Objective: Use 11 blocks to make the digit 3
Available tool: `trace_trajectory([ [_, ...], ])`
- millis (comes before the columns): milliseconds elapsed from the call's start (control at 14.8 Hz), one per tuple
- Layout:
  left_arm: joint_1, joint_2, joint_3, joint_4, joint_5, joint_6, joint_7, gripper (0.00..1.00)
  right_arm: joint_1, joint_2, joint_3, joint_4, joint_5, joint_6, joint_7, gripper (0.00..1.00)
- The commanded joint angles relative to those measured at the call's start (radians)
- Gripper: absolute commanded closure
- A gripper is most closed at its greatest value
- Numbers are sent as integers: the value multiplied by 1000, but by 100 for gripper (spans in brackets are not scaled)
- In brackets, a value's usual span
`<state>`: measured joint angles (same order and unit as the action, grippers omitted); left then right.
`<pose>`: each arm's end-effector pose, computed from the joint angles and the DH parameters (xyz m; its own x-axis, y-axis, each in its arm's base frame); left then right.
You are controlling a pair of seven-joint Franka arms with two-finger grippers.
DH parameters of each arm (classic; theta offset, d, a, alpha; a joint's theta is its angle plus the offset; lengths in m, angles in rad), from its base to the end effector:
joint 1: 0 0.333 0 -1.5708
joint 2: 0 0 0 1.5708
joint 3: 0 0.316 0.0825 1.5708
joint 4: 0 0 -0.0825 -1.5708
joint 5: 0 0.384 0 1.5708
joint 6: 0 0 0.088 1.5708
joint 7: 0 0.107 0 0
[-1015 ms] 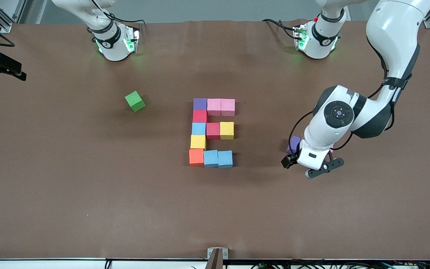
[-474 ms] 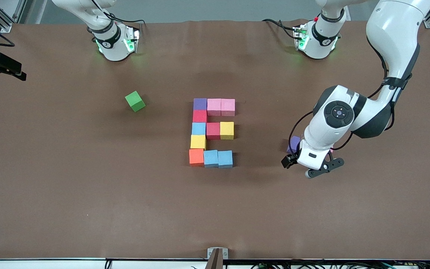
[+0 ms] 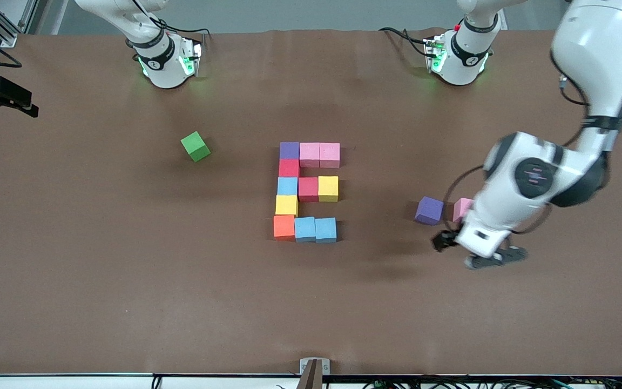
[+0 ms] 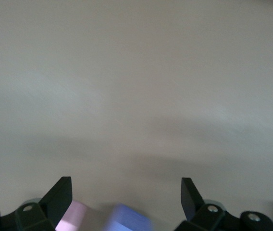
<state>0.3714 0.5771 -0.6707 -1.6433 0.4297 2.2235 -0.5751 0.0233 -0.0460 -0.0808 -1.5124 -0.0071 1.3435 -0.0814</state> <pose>0.6772 -0.1280 0.3487 0.9806 0.1423 0.1350 0.1359 -0.9892 0.0553 0.5145 -0.0317 0.6575 0.9922 0.0233 -0.1226 0.0226 -0.9997 -0.0066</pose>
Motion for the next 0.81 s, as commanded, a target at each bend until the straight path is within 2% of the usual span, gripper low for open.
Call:
trace_trajectory([
  [0,23,29,-27,33,-12,-24,73,0,7,-23,-2,-19,-13,16,3,0],
  [135,35,27,-27,33,-11,-25,113,0,7,-23,-2,-19,-8,28,6,0],
  [271,79,8,-27,30,-13,-41,231,0,7,-23,-2,-19,1,36,9,0],
  [474,126,-71,-33,33,-16,-183,306,0,7,-23,-2,-19,2,37,9,0],
  [744,193,-166,-53,34,-69,-292,391,0,7,-23,-2,-17,6,46,9,0],
])
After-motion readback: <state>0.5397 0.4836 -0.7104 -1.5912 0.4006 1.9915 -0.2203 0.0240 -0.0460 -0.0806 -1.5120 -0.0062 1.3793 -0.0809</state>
